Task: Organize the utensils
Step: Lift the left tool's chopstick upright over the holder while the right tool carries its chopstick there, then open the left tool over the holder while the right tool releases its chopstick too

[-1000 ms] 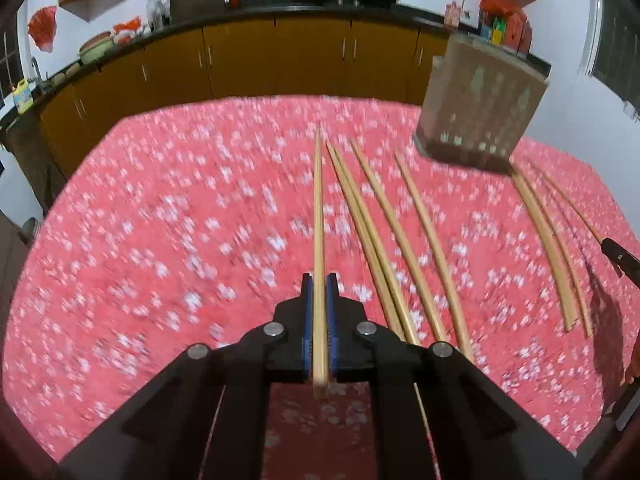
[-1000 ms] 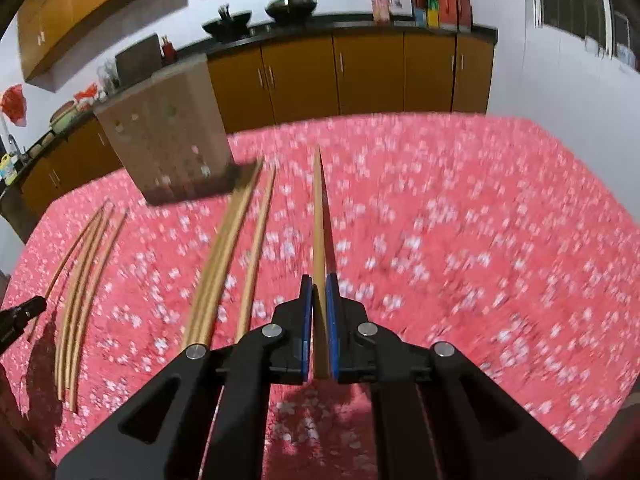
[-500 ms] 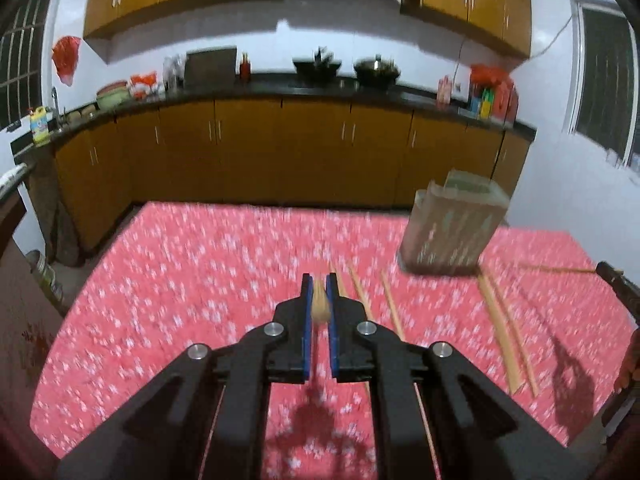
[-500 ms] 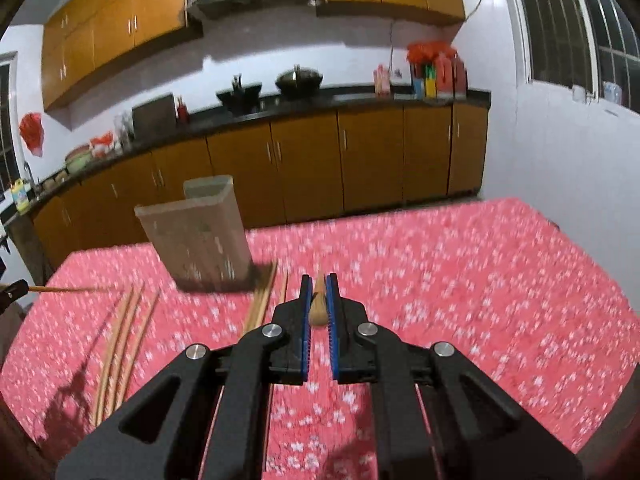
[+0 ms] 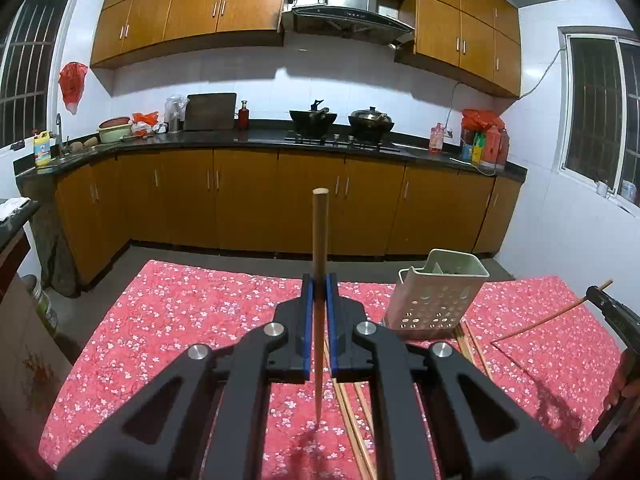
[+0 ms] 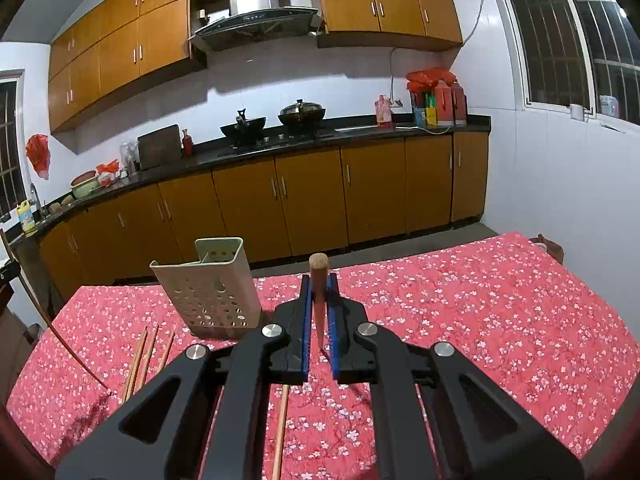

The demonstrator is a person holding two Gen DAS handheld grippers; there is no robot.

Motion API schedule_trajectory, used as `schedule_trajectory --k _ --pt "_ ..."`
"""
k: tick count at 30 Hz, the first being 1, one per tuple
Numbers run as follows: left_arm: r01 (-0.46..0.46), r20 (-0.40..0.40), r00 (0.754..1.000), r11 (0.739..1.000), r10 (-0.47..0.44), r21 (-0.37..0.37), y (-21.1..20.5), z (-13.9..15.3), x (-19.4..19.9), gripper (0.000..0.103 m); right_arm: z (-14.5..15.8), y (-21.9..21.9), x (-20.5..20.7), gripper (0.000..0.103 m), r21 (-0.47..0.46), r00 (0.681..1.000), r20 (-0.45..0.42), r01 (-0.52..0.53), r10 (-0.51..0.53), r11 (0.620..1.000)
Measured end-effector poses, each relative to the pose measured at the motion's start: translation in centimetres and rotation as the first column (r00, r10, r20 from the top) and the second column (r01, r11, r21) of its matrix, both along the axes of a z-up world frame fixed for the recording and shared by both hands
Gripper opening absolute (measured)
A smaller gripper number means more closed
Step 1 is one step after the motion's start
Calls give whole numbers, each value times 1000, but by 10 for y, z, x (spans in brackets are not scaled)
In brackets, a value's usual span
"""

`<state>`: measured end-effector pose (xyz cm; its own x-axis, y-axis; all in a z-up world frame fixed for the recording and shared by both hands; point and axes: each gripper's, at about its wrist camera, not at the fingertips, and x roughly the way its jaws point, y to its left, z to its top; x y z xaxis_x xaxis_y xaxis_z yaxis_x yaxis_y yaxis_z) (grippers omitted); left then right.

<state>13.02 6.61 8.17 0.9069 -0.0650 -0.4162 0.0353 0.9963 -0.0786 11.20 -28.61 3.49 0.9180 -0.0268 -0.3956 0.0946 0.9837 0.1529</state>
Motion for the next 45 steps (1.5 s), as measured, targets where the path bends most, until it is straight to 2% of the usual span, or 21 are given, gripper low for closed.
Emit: schedule_trajectory --k 6,9,12,15,20,25,28,32,42,44,45 --pt "-6 3 1000 1000 6 -15 2 1 -2 7 6 0 1 8 8 1000 11 -9 9 1000" --pt "-6 14 1000 999 7 -34 6 7 -1 7 19 -3 2 7 16 999 39 -23 22 1000" --pt "-8 50 999 999 10 -50 8 22 -1 7 46 -7 3 7 34 994 102 -36 32 999" --pt "2 108 994 998 6 -69 5 47 1 7 79 -10 3 7 63 981 189 -56 43 996" --pt "54 241 970 992 -25 -117 -14 94 8 7 113 -1 10 7 88 948 311 -91 59 992" --pt "112 339 939 984 -59 -139 -45 121 25 7 118 18 33 7 90 934 343 -140 101 986" --pt "141 335 938 980 -86 -143 -65 118 46 7 107 32 55 7 69 942 312 -154 126 986" --pt "144 315 944 981 -96 -133 -85 97 75 7 88 40 74 7 65 957 254 -163 142 984" --pt "156 136 981 977 -137 -145 -97 37 124 8 54 45 93 8 78 972 139 -199 187 977" --pt "154 124 983 976 -135 -151 -95 32 124 13 52 45 90 10 84 972 136 -205 193 975" --pt "153 125 983 977 -135 -150 -93 30 122 20 52 45 88 17 85 972 138 -204 191 975"
